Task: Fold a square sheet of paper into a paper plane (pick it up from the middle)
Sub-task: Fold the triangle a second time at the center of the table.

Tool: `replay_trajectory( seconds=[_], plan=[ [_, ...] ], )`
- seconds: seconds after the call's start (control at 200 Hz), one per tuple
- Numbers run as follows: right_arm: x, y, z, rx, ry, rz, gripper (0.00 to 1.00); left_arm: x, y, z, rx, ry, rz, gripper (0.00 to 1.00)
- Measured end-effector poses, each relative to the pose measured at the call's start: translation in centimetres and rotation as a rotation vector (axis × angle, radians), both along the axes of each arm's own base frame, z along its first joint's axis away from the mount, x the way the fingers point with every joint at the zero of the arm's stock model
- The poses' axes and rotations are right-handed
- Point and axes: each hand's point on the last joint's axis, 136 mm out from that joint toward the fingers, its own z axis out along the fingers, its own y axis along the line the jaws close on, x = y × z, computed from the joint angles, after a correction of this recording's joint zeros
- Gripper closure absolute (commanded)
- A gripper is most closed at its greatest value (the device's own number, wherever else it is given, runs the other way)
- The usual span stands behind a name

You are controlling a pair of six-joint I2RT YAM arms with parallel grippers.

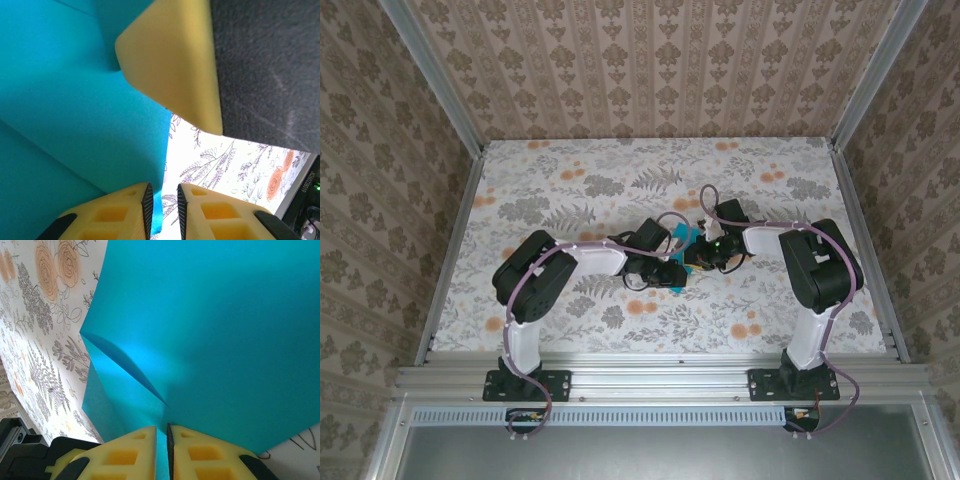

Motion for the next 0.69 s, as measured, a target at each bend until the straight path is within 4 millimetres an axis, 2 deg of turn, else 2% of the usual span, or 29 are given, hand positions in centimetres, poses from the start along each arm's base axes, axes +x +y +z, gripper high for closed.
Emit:
replay_trajectory(
  seconds=[0.345, 0.695],
  plan=[
    [-0.3, -0.1, -0.1, -0.005, 0.010, 0.006, 0.85, -2.1, 0.3, 0.0, 0.028, 0.004, -0.033, 0.76],
    [-0.3, -0.1, -0.1, -0.008, 0.005, 0.014, 0.85, -3.1, 0.6, -0.2, 0.066, -0.009, -0.065, 0.76]
  ],
)
